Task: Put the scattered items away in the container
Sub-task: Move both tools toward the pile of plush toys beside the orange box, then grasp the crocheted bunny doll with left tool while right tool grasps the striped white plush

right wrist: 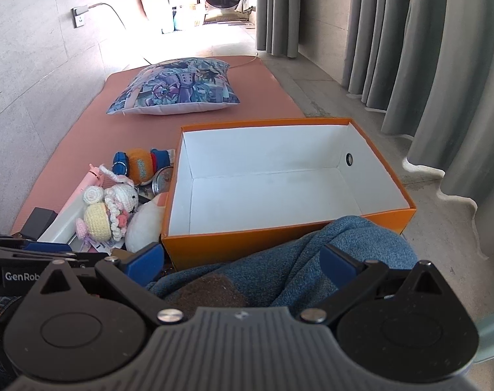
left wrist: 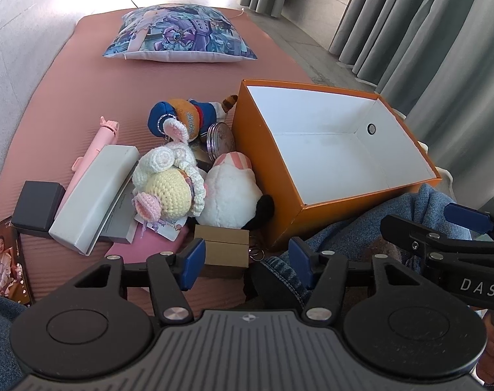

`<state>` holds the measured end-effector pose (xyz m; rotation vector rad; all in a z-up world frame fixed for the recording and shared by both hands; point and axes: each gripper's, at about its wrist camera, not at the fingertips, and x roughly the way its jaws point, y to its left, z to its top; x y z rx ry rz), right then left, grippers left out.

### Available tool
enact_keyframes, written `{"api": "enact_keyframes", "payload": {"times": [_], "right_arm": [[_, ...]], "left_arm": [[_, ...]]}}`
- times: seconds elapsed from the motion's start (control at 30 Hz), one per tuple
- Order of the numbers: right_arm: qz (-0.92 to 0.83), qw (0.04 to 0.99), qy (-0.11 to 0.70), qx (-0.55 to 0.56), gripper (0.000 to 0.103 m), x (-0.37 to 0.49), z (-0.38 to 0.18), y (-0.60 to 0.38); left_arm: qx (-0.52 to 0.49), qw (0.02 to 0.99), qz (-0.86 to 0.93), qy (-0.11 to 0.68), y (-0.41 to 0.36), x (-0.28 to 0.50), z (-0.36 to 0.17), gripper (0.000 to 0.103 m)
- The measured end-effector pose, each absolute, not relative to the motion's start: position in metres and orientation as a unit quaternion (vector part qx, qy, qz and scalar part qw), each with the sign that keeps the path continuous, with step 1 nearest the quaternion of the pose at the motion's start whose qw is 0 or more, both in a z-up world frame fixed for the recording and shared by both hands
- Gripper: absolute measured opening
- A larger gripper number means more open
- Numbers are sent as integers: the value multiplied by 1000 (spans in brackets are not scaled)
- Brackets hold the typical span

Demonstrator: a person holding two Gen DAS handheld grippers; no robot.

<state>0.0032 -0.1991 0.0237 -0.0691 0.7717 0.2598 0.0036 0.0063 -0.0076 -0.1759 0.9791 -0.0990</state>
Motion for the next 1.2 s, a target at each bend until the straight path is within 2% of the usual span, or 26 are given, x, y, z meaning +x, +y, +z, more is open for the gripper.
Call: {"api": "enact_keyframes", "payload": {"times": [0.1, 0.17, 0.23, 0.43, 0.7, 0.9, 1.03, 1.2], "right_arm": [[148, 919, 364, -32, 100, 8, 27, -191], [163, 921, 353, -35, 94, 11, 29, -184], [174, 922, 343, -43, 80, 15, 30, -176], [222, 911, 341, -67, 63, 33, 23, -149], [280, 883, 351, -135, 48, 60, 6, -107], [306, 867, 354, -173, 48, 76, -7, -95], [320, 860, 341, -203, 57, 75, -11, -90], [332, 849, 335, -238, 57, 71, -20, -84]], "left_arm": [[-96, 882, -41, 460, 16, 5, -7, 67], [-106, 885, -33, 452, 25, 7, -6, 67], [-108, 887, -26, 447, 33, 10, -5, 67], [-88, 893, -24, 441, 52, 22, -6, 67], [-42, 888, -58, 454, 63, 52, -17, 73], [-44, 878, -54, 473, 73, 77, -32, 79], [-59, 873, -45, 481, 76, 88, -41, 81], [-78, 863, -25, 499, 77, 99, -55, 83]]}}
